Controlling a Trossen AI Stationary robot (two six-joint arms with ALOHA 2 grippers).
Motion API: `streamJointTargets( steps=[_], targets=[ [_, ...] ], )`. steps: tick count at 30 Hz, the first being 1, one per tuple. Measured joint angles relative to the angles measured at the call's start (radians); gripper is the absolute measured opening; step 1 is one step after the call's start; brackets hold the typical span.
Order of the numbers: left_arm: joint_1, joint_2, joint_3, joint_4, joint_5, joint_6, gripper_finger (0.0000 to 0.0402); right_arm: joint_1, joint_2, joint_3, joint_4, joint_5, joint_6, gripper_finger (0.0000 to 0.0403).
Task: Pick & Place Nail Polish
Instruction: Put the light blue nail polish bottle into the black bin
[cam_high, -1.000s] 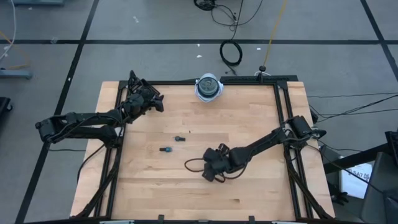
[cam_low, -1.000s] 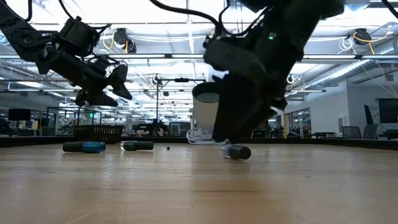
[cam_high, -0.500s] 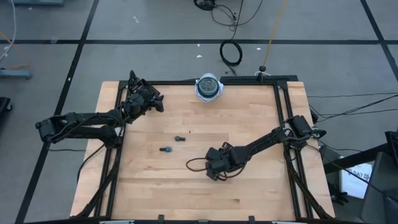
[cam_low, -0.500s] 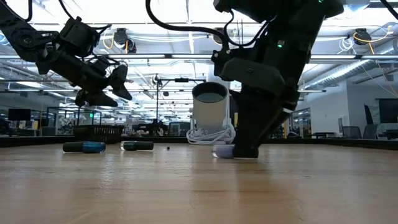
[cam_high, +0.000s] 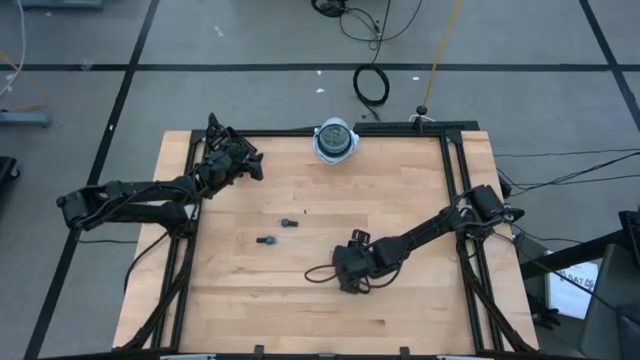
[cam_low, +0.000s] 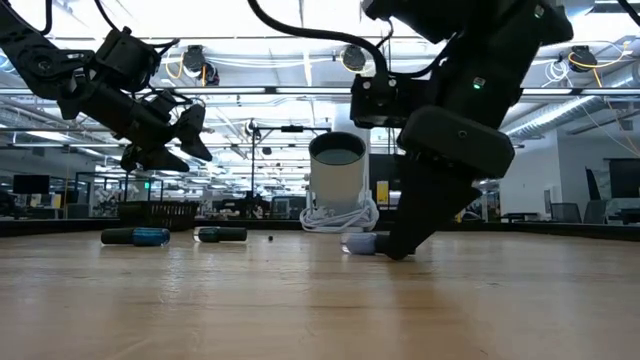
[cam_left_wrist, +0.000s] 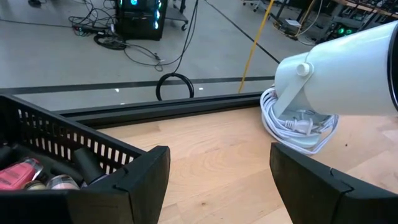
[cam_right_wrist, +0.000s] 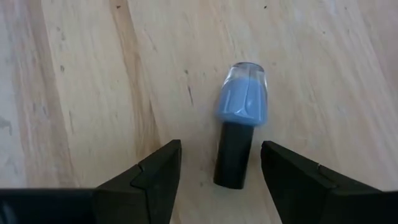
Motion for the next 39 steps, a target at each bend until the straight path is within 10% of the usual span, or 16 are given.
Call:
streamJointTargets(
  steps=[10,24,39],
  targets=[
    [0.0,0.0,0.0,-0.007,0.0,-0.001,0.0271,-0.009,0.001,-0.039,0.036,-0.039,-0.008,0.0195],
    [-0.001,0.0,0.0,-0.018,0.0,-0.004,0.0271,-0.031,-0.012,-0.04,0.018,-0.07,-0.062,0.0047],
    [0.0,0.0,0.0,-0.018,0.0,0.0,0.0271,-0.028,-0.048,-0.045,0.256,0.053,-0.31,0.0046]
  ],
)
